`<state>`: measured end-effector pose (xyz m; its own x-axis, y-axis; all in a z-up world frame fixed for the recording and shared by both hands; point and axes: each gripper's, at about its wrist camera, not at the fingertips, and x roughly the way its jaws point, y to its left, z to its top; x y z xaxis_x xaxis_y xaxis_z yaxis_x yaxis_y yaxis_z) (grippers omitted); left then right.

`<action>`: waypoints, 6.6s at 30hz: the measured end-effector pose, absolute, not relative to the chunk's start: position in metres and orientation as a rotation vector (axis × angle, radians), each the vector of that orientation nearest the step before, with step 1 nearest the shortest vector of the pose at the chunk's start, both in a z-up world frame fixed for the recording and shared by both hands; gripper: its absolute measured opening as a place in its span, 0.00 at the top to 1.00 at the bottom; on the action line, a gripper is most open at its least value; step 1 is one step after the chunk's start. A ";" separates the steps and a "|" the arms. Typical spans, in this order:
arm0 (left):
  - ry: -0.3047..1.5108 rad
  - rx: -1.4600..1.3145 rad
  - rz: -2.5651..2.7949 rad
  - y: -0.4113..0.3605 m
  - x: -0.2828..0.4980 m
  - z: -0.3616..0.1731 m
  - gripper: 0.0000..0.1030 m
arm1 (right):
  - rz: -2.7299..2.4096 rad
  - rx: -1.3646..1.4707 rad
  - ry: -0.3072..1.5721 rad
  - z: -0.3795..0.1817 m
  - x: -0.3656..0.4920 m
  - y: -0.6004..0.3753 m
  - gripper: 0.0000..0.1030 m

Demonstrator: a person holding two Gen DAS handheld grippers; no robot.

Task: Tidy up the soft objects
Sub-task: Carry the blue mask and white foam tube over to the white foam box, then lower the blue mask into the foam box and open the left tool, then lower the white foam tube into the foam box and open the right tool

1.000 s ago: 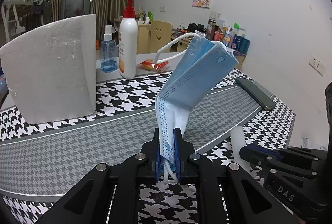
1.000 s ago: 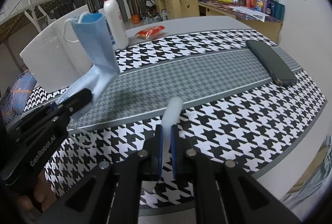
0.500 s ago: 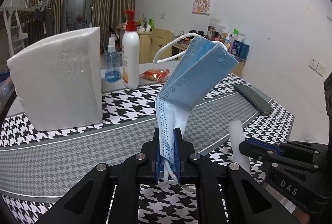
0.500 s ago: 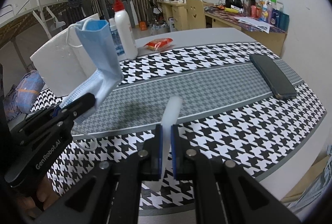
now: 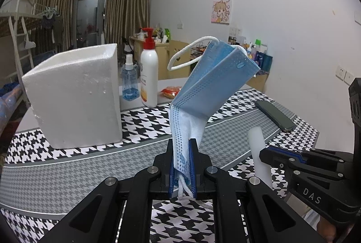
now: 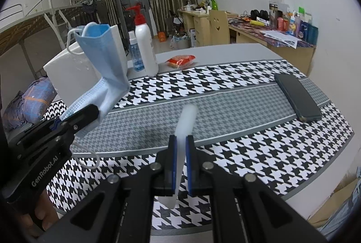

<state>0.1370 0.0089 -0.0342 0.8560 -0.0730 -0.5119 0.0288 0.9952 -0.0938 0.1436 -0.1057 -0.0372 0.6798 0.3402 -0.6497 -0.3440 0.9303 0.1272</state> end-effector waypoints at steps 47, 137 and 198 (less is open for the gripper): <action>0.470 -0.058 0.050 0.059 0.111 0.006 0.89 | 0.513 -0.056 0.633 -0.010 0.148 -0.073 0.90; 0.379 -0.072 0.264 0.137 0.168 0.067 0.89 | 0.729 -0.148 0.428 0.077 0.193 0.033 0.90; 0.399 -0.167 0.449 0.216 0.173 0.060 0.01 | 0.790 -0.197 0.461 0.084 0.242 0.108 0.90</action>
<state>0.1731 0.2155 0.0602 0.8252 0.3883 -0.4103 -0.4529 0.8888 -0.0697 0.2416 0.1077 0.0842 0.6112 0.6379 -0.4686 -0.7221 0.6918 0.0000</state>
